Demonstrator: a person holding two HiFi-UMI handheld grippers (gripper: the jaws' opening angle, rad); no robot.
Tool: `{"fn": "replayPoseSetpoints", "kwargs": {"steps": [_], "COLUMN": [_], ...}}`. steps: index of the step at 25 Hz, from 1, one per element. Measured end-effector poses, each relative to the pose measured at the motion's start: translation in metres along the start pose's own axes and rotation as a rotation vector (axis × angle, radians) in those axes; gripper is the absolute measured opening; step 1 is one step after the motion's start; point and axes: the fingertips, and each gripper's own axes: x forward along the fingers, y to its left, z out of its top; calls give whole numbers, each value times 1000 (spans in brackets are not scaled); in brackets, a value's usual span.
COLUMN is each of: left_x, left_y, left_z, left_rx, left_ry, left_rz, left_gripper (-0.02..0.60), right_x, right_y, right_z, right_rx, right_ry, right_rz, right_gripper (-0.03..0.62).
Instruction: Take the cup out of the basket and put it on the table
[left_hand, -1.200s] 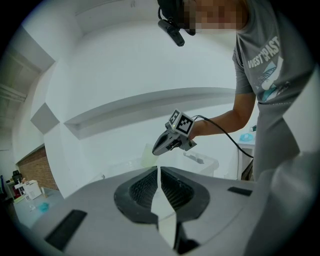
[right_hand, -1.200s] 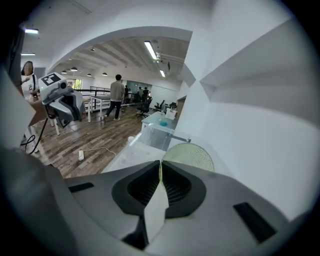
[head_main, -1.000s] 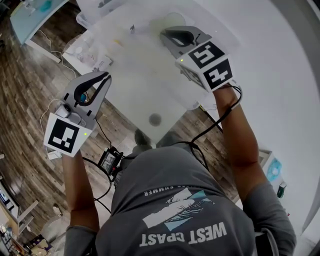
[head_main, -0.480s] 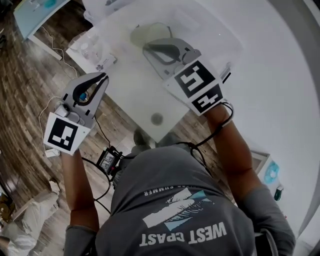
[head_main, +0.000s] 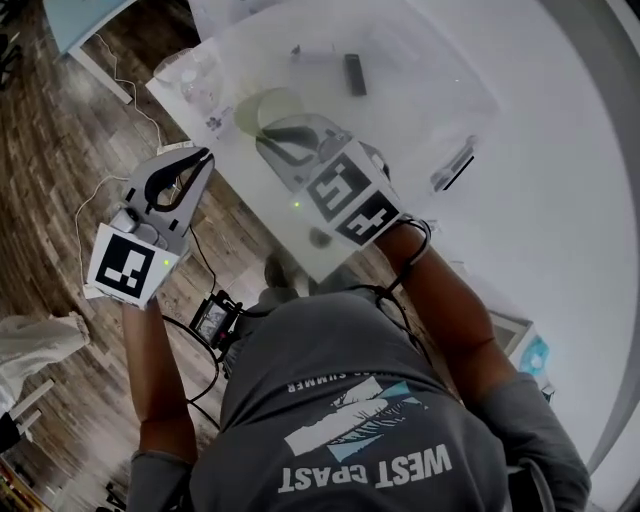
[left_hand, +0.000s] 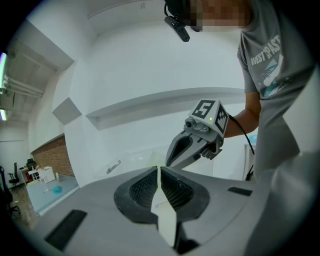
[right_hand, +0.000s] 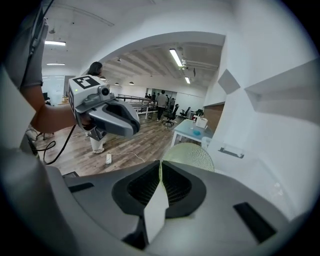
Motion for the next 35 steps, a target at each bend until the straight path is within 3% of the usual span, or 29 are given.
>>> {"fn": "replayPoseSetpoints", "kwargs": {"steps": [7, 15, 23, 35], "left_x": [-19, -35, -46, -46], "left_y": [1, 3, -1, -10], "left_z": [-19, -34, -44, -48], "left_rx": [-23, -51, -76, -89], "left_ry": [23, 52, 75, 95], "left_rz": [36, 73, 95, 98], "left_gripper": [12, 12, 12, 12], "right_x": [53, 92, 120, 133], "right_y": [44, 66, 83, 93], "right_z": [-56, -116, -171, -217], "right_rx": [31, 87, 90, 26], "right_ry": [123, 243, 364, 507], "right_rz": [122, 198, 257, 284], "right_gripper": [29, 29, 29, 29]}}
